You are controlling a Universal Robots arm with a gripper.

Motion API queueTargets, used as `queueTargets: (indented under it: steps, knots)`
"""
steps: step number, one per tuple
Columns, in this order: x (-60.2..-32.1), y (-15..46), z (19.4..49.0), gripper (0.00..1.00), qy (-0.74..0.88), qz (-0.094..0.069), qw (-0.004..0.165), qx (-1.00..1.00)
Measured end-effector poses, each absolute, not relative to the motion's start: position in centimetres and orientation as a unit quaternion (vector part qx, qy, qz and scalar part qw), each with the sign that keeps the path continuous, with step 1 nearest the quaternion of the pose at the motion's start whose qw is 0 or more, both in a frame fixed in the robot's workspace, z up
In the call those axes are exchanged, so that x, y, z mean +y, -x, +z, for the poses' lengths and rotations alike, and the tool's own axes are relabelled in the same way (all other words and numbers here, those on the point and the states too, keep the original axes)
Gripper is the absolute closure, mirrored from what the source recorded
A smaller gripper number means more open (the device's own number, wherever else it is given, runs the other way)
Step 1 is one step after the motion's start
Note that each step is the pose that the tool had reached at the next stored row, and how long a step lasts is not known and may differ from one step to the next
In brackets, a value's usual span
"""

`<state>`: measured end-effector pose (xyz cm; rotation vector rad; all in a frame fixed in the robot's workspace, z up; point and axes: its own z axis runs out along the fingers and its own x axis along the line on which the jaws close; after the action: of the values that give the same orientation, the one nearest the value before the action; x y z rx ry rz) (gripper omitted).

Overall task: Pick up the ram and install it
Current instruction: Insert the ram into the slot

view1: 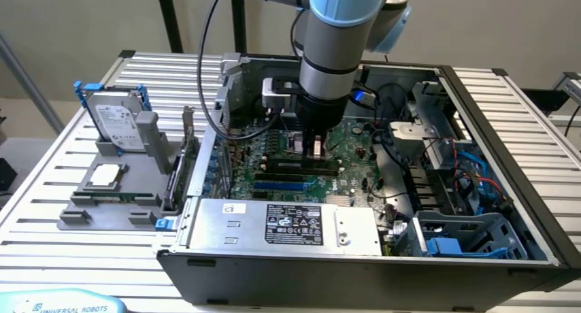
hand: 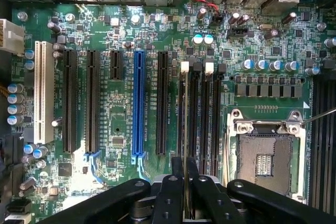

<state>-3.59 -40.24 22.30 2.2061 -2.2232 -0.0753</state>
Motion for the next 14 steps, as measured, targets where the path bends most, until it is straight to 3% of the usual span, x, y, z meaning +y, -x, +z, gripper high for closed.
queueTargets:
  steps: [10,11,14]
  knots:
    - [-40.23,3.60,21.86,0.85,-0.704,-0.024,0.004,-0.710]
    - [-40.23,3.60,21.87,0.78,-0.704,-0.024,0.004,-0.710]
    - [-40.23,3.60,22.53,0.78,-0.704,-0.025,0.005,-0.710]
